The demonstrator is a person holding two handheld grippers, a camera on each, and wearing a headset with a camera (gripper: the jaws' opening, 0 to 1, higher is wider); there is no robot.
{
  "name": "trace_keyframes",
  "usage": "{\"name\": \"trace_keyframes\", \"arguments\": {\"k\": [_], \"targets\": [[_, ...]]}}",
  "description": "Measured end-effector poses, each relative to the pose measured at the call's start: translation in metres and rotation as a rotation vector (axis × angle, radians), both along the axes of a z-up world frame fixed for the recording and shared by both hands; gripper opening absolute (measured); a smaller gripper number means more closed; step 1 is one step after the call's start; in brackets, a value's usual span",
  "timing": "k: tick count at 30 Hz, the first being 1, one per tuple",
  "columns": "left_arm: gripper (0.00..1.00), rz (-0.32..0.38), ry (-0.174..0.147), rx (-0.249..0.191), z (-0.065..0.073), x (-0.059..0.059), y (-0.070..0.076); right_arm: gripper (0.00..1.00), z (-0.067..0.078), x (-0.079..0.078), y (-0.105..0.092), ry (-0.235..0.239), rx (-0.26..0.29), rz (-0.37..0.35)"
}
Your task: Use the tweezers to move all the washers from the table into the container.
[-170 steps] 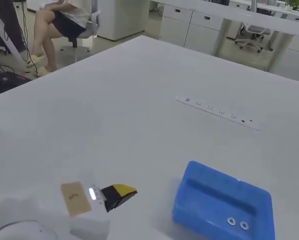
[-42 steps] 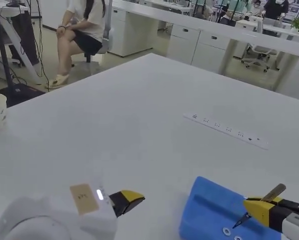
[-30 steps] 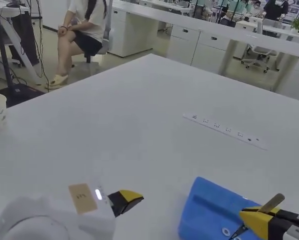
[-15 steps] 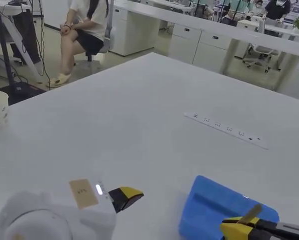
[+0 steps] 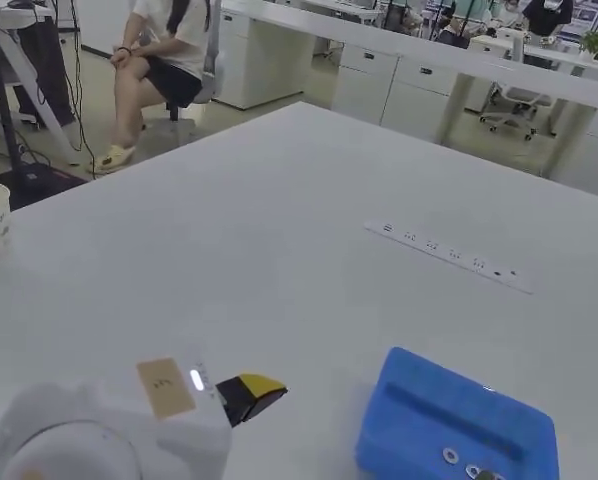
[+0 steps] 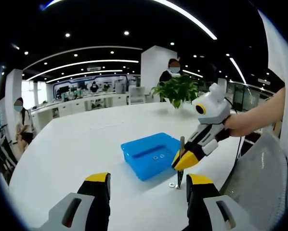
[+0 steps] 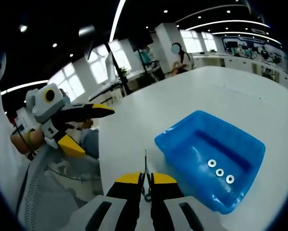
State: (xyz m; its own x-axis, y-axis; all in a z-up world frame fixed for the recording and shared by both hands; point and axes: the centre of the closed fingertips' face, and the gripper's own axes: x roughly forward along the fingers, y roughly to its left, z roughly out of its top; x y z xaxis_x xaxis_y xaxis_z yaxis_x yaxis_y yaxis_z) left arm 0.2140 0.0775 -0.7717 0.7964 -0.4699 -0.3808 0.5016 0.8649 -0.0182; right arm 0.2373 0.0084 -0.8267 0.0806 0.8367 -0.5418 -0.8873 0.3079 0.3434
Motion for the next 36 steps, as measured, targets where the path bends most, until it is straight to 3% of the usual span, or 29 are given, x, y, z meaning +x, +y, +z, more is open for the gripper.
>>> {"name": "trace_keyframes", "arguments": {"k": [5, 10, 14, 19, 23, 26, 27, 28, 29, 32, 36], "targets": [[0.63, -0.005, 0.004, -0.001, -0.001, 0.000, -0.001, 0.03, -0.001, -0.005, -0.001, -0.014, -0.001, -0.003], [0.63, -0.011, 0.010, -0.007, -0.002, -0.001, -0.003, 0.03, 0.001, -0.018, 0.002, -0.130, -0.030, 0.057], [0.61, 0.004, 0.003, -0.012, -0.001, 0.000, 0.000, 0.04, 0.000, -0.024, 0.004, -0.175, -0.029, 0.044], [0.61, 0.044, -0.034, -0.098, 0.011, 0.003, 0.004, 0.03, -0.001, -0.023, 0.003, -0.220, -0.023, -0.022], [0.63, 0.078, -0.029, -0.111, 0.011, 0.003, 0.009, 0.03, 0.000, -0.017, -0.003, -0.191, 0.050, -0.171], [0.66, 0.102, -0.047, -0.111, 0.015, 0.005, 0.012, 0.03, 0.000, -0.018, -0.009, -0.194, 0.077, -0.202], [0.69, 0.119, -0.076, -0.131, 0.021, 0.007, 0.013, 0.03, 0.000, -0.018, -0.010, -0.181, 0.080, -0.208], [0.72, 0.139, -0.134, -0.151, 0.031, 0.009, 0.016, 0.03, 0.000, -0.015, -0.011, -0.170, 0.058, -0.208], [0.75, 0.155, -0.149, -0.156, 0.034, 0.010, 0.019, 0.03, -0.001, -0.012, -0.012, -0.196, 0.043, -0.199], [0.82, 0.192, -0.124, -0.156, 0.029, 0.011, 0.026, 0.03, -0.001, -0.009, -0.011, -0.191, 0.050, -0.206], [0.81, 0.197, -0.102, -0.102, 0.021, 0.012, 0.026, 0.03, 0.000, -0.012, -0.005, -0.227, 0.044, -0.177]]}}
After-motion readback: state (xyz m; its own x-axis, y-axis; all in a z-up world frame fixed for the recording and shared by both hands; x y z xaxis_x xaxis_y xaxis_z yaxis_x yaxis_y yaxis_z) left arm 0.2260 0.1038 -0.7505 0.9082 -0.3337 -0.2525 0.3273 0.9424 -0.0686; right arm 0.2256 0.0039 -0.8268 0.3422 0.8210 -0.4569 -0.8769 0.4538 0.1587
